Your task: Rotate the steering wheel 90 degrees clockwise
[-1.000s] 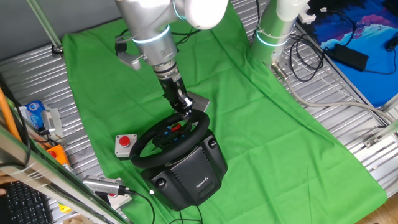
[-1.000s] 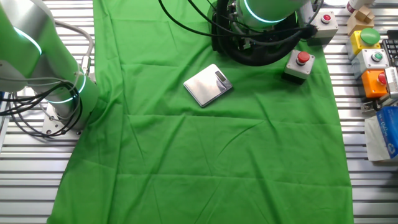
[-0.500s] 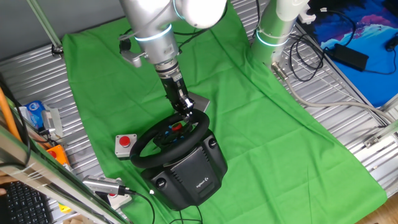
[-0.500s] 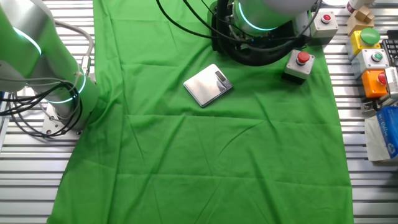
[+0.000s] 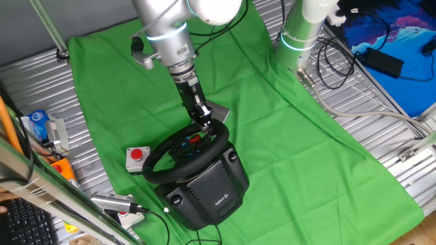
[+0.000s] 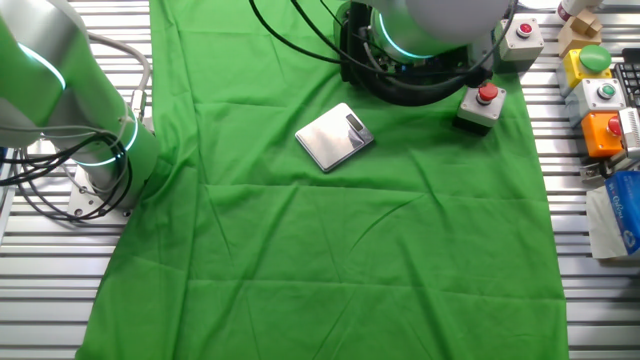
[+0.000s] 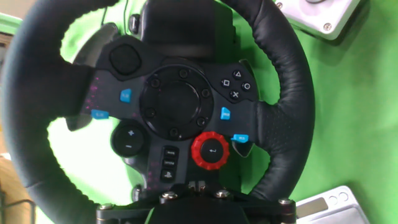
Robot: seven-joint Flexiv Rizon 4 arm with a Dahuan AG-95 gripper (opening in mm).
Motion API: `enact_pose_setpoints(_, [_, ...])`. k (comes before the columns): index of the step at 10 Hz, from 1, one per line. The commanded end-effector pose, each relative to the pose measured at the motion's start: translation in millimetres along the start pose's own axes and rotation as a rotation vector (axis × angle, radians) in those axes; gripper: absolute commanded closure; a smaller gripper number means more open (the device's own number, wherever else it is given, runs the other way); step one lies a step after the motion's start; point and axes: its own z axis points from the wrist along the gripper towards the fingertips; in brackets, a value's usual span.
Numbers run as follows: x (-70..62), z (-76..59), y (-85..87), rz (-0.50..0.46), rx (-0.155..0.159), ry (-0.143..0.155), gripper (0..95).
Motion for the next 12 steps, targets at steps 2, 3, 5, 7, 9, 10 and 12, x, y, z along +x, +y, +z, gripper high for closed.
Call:
enact_pose_setpoints(2, [0.3,-2.8,3.6,-0.003,-0.009,-0.012,95.0])
enact_pose_setpoints(3, [0.3,-2.8,3.7,-0.015,0.001,-0.008,95.0])
enact_pose_setpoints(5, [0.3,-3.6,4.5,-0.005,-0.007,-0.019,95.0])
enact_pose_setpoints(7, [-0.7,-5.1,6.8,0.008,-0.007,-0.025,95.0])
enact_pose_setpoints(9, [-3.4,-5.8,9.6,0.019,-0.011,-0.035,95.0])
enact_pose_setpoints(10, [-4.7,-5.4,11.3,0.022,-0.011,-0.04,95.0])
enact_pose_setpoints(12, [-6.7,-5.6,14.4,0.03,-0.011,-0.042,95.0])
